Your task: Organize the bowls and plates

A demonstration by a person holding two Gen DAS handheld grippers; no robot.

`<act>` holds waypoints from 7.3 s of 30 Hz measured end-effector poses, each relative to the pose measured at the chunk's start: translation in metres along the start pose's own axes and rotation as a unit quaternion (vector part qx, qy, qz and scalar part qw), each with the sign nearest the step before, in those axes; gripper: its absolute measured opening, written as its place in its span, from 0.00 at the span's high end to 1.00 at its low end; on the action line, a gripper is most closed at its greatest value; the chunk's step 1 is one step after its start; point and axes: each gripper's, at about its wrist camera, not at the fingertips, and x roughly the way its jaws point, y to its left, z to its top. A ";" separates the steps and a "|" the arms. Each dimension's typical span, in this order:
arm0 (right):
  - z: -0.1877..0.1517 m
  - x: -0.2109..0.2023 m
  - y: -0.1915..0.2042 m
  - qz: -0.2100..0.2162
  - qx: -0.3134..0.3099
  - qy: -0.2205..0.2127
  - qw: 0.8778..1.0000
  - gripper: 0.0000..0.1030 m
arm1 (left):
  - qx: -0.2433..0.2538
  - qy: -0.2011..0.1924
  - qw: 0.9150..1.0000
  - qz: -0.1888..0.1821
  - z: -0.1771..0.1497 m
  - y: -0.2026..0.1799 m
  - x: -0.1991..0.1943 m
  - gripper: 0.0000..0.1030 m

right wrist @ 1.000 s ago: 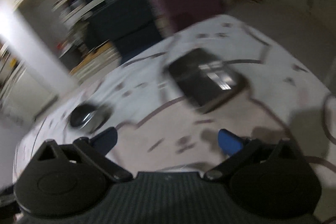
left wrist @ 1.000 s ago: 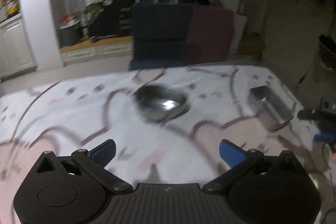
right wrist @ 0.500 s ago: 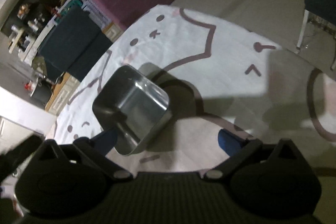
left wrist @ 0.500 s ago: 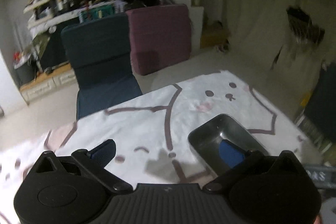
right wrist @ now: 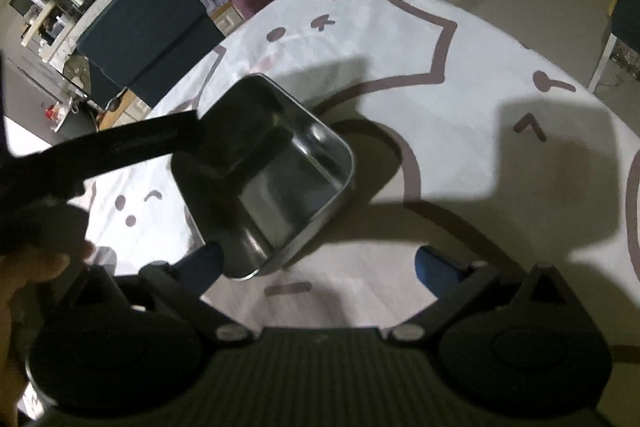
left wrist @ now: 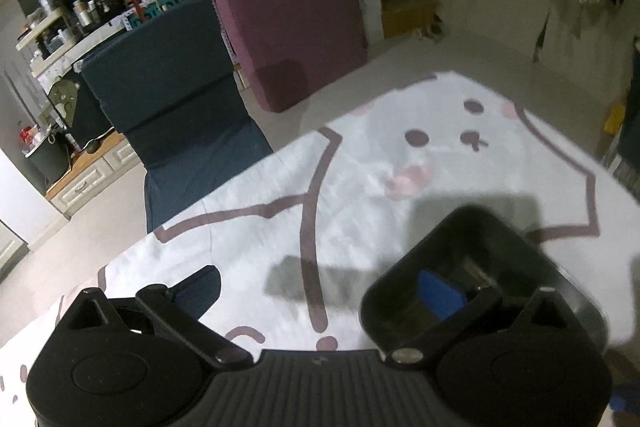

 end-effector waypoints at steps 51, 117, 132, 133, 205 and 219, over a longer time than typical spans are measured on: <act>0.006 0.015 0.037 0.009 -0.106 -0.046 0.993 0.36 | -0.105 0.008 0.994 -0.028 -0.082 0.082 -0.026 0.37; -0.229 -0.164 0.139 0.202 -0.313 -0.062 0.926 0.93 | -0.304 -0.059 0.951 0.001 -0.325 0.173 -0.337 0.93; -0.285 -0.138 0.163 0.175 -0.340 0.005 0.924 0.90 | -0.314 0.004 0.949 0.028 -0.368 0.193 -0.304 0.92; -0.287 -0.137 0.164 0.175 -0.340 0.008 0.924 0.89 | -0.316 0.007 0.948 0.029 -0.369 0.194 -0.302 0.92; -0.306 -0.102 0.176 0.084 -0.407 0.061 0.907 0.93 | -0.225 0.121 0.966 0.049 -0.379 0.167 -0.249 0.81; -0.305 -0.089 0.173 0.072 -0.389 0.077 0.915 0.94 | -0.224 0.120 0.966 0.042 -0.379 0.166 -0.249 0.80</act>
